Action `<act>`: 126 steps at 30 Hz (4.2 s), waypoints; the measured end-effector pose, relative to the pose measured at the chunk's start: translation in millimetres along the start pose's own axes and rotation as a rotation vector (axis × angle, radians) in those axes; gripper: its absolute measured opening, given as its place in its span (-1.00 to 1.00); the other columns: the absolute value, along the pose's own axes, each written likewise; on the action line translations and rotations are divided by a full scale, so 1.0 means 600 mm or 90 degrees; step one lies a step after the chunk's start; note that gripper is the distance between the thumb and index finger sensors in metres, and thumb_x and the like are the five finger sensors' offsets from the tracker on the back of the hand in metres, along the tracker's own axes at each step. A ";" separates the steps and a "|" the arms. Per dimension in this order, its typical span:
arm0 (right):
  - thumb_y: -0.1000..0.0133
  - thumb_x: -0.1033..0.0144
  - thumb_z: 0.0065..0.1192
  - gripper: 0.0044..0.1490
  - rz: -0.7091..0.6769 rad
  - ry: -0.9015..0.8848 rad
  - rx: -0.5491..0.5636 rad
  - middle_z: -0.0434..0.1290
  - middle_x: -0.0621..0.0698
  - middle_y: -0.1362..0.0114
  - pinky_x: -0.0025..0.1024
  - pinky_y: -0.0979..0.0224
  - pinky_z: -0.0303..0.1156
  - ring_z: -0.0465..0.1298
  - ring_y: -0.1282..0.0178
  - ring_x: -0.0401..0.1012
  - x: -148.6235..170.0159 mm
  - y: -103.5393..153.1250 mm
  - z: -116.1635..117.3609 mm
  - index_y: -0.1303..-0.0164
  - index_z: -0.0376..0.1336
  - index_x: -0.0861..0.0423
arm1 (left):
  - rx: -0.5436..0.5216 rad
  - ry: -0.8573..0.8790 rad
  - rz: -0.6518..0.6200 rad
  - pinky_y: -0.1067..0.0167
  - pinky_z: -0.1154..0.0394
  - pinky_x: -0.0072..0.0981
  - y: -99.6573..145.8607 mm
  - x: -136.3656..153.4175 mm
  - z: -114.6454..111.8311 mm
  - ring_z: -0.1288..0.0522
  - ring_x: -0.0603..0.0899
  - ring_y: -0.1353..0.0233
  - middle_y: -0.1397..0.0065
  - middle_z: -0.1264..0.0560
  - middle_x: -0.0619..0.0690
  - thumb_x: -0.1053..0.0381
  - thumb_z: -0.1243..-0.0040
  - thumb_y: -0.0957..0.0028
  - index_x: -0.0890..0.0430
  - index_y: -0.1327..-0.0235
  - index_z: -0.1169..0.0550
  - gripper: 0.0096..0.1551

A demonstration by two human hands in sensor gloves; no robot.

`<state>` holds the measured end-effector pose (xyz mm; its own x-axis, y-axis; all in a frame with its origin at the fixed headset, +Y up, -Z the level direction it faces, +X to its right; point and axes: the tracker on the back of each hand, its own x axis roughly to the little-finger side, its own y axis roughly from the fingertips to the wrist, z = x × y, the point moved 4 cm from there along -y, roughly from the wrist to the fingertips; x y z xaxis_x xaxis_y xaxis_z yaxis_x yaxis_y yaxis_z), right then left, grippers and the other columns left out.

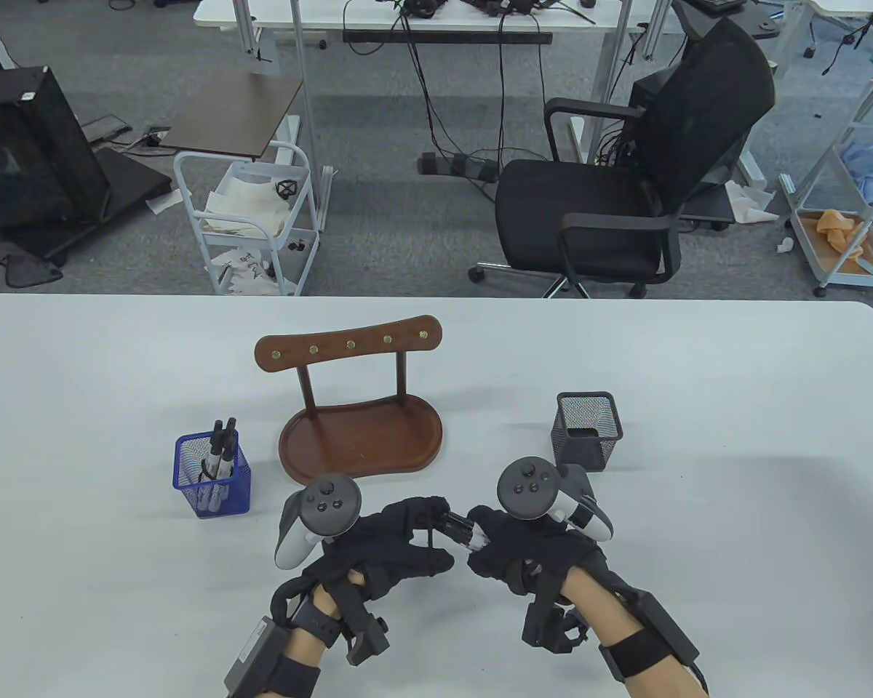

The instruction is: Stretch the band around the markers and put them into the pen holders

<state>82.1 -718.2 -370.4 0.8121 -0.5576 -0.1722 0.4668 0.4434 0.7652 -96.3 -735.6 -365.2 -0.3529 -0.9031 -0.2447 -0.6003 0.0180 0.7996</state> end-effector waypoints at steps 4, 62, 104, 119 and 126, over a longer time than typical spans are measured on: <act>-0.15 0.25 0.42 -0.47 0.005 0.007 -0.016 0.53 0.03 -0.29 0.09 -0.37 0.48 0.62 -0.14 0.00 -0.003 -0.008 0.011 -0.26 0.22 0.01 | 0.003 -0.001 -0.009 -0.51 -0.16 0.46 0.000 -0.003 0.000 -0.19 0.46 -0.67 -0.68 -0.36 0.16 -0.11 -0.49 -0.07 0.19 -0.60 -0.26 -0.04; -0.15 0.17 0.36 0.00 -0.083 0.076 0.297 0.32 -0.08 -0.44 -0.06 -0.42 0.55 0.61 -0.14 -0.17 -0.060 0.009 -0.002 -0.55 -0.22 -0.05 | 0.082 0.004 0.097 -0.44 -0.23 0.51 -0.004 0.023 -0.007 -0.43 0.45 -0.51 -0.35 -0.67 0.11 -0.48 -0.15 -0.24 0.19 -0.37 -0.57 -0.16; -0.21 0.11 0.37 -0.24 0.052 -0.665 0.081 0.31 0.00 -0.40 -0.19 -0.24 0.69 0.66 -0.02 -0.27 0.065 -0.069 0.015 -0.46 0.03 0.10 | 0.030 -0.092 -0.025 -0.51 -0.11 0.52 0.005 -0.035 -0.007 -0.34 0.44 -0.56 -0.44 -0.58 0.15 -0.36 0.11 -0.29 0.20 -0.40 -0.52 -0.22; -0.21 0.13 0.38 -0.44 0.006 -0.553 0.134 0.41 -0.05 -0.42 -0.12 -0.28 0.68 0.70 -0.11 -0.20 0.056 -0.047 -0.006 -0.33 0.18 -0.01 | 0.006 0.030 -0.026 -0.49 -0.18 0.48 0.012 -0.020 0.017 -0.36 0.43 -0.55 -0.49 -0.57 0.20 -0.40 0.17 -0.29 0.22 -0.50 -0.48 -0.14; -0.20 0.12 0.38 -0.44 -0.027 -0.469 0.158 0.46 -0.03 -0.38 -0.10 -0.27 0.67 0.70 -0.11 -0.17 0.035 -0.029 -0.006 -0.33 0.19 -0.01 | -0.050 0.090 -0.026 -0.48 -0.21 0.46 0.016 -0.009 0.033 -0.39 0.42 -0.55 -0.55 -0.56 0.13 -0.37 0.17 -0.31 0.14 -0.43 -0.52 -0.24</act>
<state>92.1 -735.3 -389.5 0.3125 -0.9315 0.1862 0.3287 0.2900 0.8988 -114.2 -721.9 -366.8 -0.2216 -0.9540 -0.2019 -0.5517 -0.0480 0.8327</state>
